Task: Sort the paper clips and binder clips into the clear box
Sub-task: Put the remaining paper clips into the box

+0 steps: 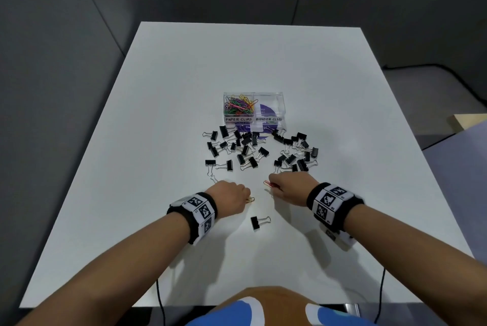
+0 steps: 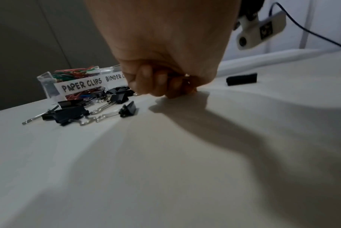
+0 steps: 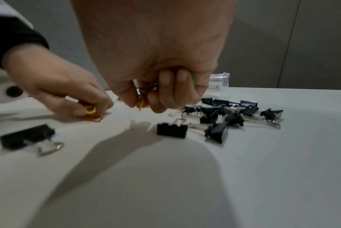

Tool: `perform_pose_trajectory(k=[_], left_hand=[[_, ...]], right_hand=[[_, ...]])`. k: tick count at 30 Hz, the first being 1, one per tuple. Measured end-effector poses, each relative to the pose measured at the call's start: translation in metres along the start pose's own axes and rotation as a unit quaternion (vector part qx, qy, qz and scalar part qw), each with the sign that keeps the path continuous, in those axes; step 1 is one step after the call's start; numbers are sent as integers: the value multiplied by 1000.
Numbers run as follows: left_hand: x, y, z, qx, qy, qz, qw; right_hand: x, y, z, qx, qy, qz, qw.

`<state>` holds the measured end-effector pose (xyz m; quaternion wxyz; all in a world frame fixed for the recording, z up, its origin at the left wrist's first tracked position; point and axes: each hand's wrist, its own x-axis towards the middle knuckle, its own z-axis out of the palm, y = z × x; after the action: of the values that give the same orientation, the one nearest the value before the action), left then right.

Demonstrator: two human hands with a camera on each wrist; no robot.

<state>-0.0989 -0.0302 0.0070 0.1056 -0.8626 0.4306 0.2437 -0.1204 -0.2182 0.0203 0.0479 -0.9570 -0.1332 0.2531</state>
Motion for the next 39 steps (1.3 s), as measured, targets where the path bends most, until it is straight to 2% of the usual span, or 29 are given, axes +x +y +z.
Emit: perform_pose_trajectory(k=[2,5,8,15,23,28,33,39], left_hand=[[1,-2,-4,10,-12,3,1000],[5,-15,-20,-67,6,-24,997],[10,-39,-39,-138,52,-65,987],[22,-114,-75,-166,156,-120,966],[33,-171,-80,-184,198,-167,948],[40,-183,-82,-194,211,-164,944],[53,-182,-89,-214,226,-134,941],[79,-167,-108,-196,225,-115,948]], right_hand=[[5,4,-10,6,11,-2,1000],[19,13,-35,-3,34,-5,999],[40,19,-72,-26,56,-10,998],[118,15,-147,-95,78,-10,992],[179,-4,-159,-187,42,-36,981],[189,3,-157,-101,35,-37,994],[177,15,-157,25,61,-56,996],[138,30,-136,105,205,-48,972]])
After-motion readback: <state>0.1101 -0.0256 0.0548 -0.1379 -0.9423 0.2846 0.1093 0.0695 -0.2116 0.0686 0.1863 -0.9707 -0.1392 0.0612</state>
